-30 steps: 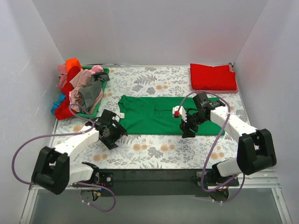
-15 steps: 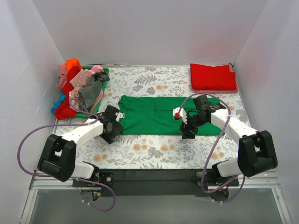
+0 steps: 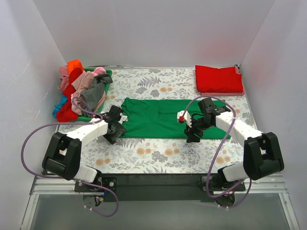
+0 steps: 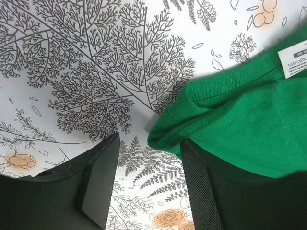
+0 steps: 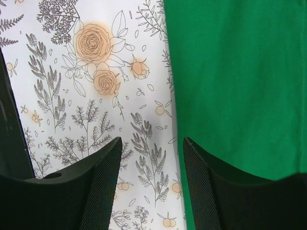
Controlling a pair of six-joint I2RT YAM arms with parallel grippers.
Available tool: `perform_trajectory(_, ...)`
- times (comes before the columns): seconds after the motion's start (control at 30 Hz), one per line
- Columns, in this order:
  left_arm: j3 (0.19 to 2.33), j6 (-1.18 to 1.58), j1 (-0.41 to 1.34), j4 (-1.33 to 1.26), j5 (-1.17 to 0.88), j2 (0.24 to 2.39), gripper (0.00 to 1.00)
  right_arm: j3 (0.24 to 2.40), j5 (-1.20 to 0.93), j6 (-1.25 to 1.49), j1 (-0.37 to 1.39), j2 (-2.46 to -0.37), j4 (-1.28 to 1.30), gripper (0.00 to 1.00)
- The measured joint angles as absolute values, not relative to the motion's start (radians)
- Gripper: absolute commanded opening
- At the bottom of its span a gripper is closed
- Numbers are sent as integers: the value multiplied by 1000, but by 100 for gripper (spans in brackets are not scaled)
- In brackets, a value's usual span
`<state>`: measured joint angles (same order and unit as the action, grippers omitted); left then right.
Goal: Fold and stack the t-shirts
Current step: Fold the tshirt
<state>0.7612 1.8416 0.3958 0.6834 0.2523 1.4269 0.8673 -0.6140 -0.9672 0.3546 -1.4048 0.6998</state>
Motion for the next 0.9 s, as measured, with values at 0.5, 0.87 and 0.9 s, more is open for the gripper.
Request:
perform_trajectory(0.5,824,1766,362,659,307,1518,20,867,-572,-970,355,-1408,699,57)
perform_trajectory(0.87,849,1640,355,609,344,1553,12,829,-471,-1055,392,-1464,668,54)
perform_trajectory(0.9,856,1629,355,605,348,1560,12,825,-453,-1055,406,-1474,655,54)
